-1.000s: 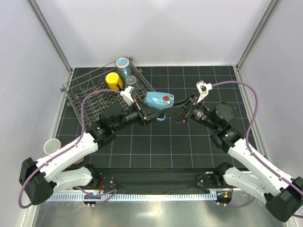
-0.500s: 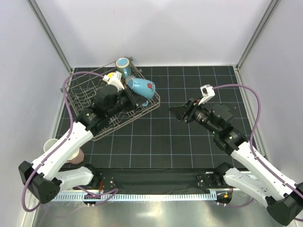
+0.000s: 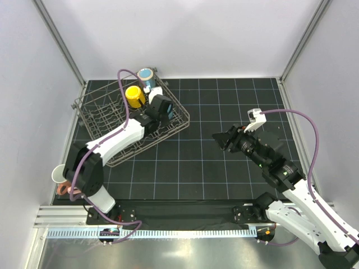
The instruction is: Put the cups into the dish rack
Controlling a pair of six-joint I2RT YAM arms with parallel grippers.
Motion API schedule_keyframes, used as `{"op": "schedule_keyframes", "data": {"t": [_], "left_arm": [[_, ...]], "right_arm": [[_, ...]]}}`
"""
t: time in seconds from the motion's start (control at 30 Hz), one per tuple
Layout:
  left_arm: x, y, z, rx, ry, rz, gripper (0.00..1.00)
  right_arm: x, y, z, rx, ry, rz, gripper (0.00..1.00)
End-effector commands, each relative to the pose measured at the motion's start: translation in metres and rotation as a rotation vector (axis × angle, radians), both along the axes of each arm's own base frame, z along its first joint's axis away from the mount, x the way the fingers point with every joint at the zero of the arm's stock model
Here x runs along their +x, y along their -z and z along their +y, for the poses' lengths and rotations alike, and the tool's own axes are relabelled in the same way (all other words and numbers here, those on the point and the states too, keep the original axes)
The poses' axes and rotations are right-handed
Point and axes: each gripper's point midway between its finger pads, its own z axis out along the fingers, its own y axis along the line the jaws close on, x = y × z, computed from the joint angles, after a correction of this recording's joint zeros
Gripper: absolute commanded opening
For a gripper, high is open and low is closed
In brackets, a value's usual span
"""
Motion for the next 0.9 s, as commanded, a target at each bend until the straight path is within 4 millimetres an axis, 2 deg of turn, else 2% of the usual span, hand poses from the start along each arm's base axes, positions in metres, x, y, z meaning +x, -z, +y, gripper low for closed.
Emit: {"op": "schedule_keyframes", "data": {"t": [0.0,0.03,0.1,0.13,0.47,0.63,0.87], "left_arm": [[0.039,-0.028,0.001,-0.003,-0.1,-0.161,0.0],[0.043,-0.014,-0.002,0.011,-0.103,-0.137,0.0],[0.05,-0.01,-0.002,0.02,-0.126,-0.137,0.0],[0.054,0.001,-0.004,0.034,-0.128,-0.126,0.0],[0.085,0.029,-0.026,0.072,-0.118,-0.09,0.0],[0.088,0.042,-0.029,0.042,-0.17,-0.051,0.0],[0.083,0.059,-0.018,0.068,-0.253,0.003,0.02]], "right_arm": [[-0.003,-0.001,0.005,0.023,-0.029,-0.001,0.6],[-0.004,0.001,0.007,0.026,-0.037,0.005,0.6],[-0.004,0.007,0.008,0.021,-0.042,0.018,0.61],[-0.004,0.009,0.008,0.017,-0.042,0.019,0.6],[-0.004,0.012,-0.001,-0.03,-0.021,-0.001,0.6],[-0.005,0.013,-0.001,-0.026,-0.024,-0.006,0.6],[-0.012,0.017,0.01,-0.005,-0.089,0.023,0.6]]}}
